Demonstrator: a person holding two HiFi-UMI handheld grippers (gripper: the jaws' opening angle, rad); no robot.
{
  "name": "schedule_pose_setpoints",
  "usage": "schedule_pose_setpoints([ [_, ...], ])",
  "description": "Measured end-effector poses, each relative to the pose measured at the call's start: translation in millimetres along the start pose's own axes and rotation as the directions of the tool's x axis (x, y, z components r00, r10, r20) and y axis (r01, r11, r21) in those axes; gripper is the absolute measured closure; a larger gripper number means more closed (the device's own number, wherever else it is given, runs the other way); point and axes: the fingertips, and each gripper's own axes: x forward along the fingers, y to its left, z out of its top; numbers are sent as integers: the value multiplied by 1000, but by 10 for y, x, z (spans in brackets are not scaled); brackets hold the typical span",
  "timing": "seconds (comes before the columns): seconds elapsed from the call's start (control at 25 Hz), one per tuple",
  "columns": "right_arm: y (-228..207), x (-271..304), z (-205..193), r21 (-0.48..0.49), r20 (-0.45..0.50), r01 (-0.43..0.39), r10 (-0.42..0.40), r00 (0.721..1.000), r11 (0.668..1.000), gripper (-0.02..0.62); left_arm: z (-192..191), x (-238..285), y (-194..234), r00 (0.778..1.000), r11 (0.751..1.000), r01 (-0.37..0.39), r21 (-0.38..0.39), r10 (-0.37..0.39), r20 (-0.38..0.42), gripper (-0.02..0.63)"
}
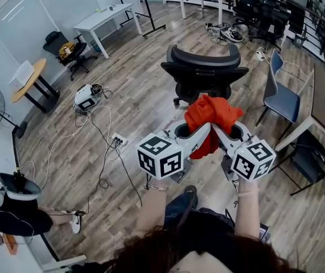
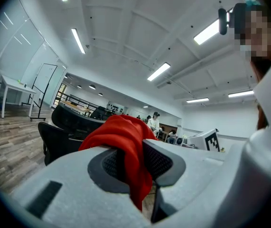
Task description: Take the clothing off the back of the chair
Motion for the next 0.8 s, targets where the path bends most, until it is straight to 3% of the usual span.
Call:
schedule_pose_setpoints([
  [0.8, 448, -867, -52, -22, -5, -50, 50, 999, 998, 480, -251, -327, -913, 998, 998, -56, 21, 55, 39, 517],
])
